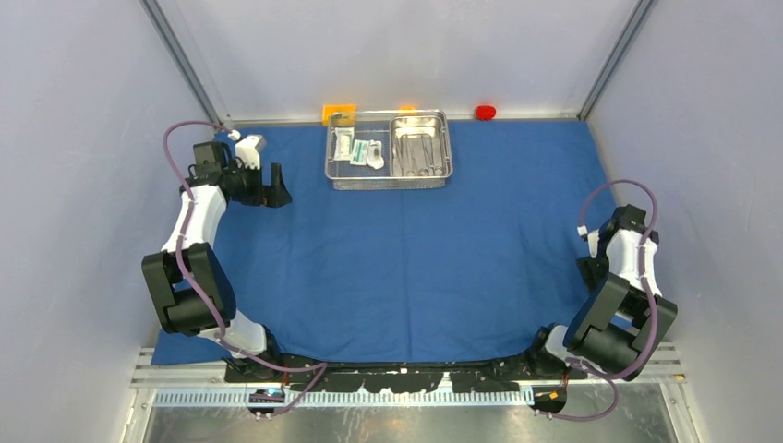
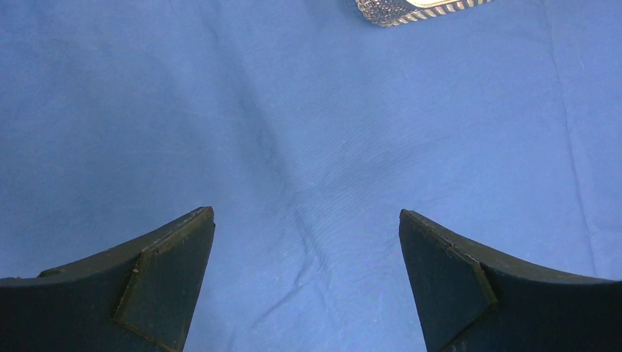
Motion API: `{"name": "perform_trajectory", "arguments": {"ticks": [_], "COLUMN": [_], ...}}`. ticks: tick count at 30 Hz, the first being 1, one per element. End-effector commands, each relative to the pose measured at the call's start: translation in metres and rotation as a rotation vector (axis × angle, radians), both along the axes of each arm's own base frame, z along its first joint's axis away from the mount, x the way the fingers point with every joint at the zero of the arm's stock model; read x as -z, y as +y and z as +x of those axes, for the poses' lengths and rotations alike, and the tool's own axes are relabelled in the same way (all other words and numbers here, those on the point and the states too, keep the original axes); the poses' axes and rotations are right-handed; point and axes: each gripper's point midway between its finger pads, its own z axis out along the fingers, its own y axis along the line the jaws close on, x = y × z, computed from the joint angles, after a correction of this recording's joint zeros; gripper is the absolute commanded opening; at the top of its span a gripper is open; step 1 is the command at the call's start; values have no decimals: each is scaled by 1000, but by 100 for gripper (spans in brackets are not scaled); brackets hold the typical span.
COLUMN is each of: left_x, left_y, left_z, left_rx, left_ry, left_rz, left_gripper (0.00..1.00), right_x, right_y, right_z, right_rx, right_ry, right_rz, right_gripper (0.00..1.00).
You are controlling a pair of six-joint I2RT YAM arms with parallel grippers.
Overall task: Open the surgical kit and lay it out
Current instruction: Smooth out the surgical kit at the center of the board.
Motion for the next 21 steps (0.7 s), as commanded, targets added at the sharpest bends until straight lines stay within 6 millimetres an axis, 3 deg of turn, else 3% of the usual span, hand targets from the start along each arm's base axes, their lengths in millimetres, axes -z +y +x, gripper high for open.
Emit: {"name": "perform_trajectory", "arguments": {"ticks": [1, 7, 13, 17, 21], "left_x": [-7, -2, -2, -1, -1], "left_y": [-4, -5, -5, -5, -3], "left_z": [8, 12, 16, 18, 19], "left_rx": [33, 38, 41, 44, 42], "left_ry": [-47, -34, -34, -33, -32], "left_rz": [-4, -15, -18, -20, -10], "left_gripper": [100, 100, 100, 100, 100], "right_x": [-6, 2, -9, -29, -49], "right_y": [-12, -11, -12, 2, 15], "right_z": [-20, -40, -51, -39, -12], "right_rx": [-22, 0, 11, 40, 80], "right_ry": [64, 117, 107, 4, -140], "right_rz": [-62, -53, -86, -17, 75], "right_gripper": [68, 67, 67, 66, 66]}}
